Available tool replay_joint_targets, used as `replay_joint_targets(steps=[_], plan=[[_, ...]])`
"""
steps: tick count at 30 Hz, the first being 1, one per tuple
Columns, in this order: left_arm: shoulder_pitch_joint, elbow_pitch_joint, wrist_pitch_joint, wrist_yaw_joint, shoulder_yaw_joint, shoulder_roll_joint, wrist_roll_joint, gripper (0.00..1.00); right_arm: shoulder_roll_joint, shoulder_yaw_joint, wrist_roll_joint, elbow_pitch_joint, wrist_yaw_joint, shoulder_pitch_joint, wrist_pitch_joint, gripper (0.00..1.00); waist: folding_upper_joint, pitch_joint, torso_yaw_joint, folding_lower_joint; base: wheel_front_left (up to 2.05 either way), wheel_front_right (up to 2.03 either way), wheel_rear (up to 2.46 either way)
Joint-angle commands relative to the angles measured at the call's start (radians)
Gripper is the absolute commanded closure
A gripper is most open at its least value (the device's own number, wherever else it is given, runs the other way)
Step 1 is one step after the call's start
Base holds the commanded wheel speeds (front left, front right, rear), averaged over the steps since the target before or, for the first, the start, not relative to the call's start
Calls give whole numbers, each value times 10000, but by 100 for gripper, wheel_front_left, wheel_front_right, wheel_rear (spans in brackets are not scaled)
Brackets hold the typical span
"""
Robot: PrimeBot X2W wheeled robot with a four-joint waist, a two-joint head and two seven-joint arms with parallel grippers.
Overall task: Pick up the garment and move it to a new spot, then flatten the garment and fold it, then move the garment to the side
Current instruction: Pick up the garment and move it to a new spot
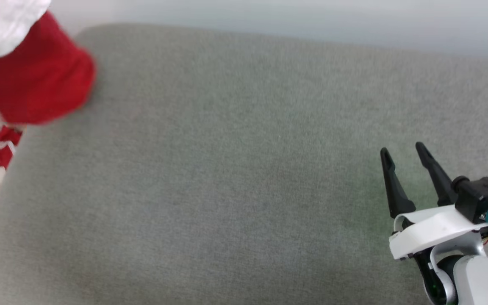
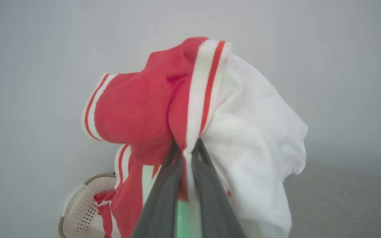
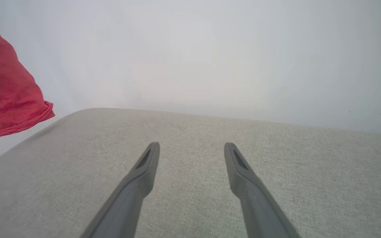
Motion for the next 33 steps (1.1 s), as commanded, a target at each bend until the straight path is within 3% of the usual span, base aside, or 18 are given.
replay_joint_targets(steps=[1,10,22,33], plan=[[-208,-225,-19,-25,-52,110,55,100,58,4,109,78,4,172,-105,0,0,-736,100,0,0,0,0],[-370,-2030,1115,110,-451,332,75,100,181,-170,197,438,4,327,-492,0,0,-1488,-354,0,0,0,0],[611,-5903,3181,1258,-708,330,-422,100,111,-1298,-265,696,4,396,-755,0,0,-1547,-1788,0,0,0,0],[1047,-8808,4491,2272,-1578,-692,-660,100,155,-2252,-670,1089,4,244,-1064,0,0,-1143,-3152,0,0,0,0]])
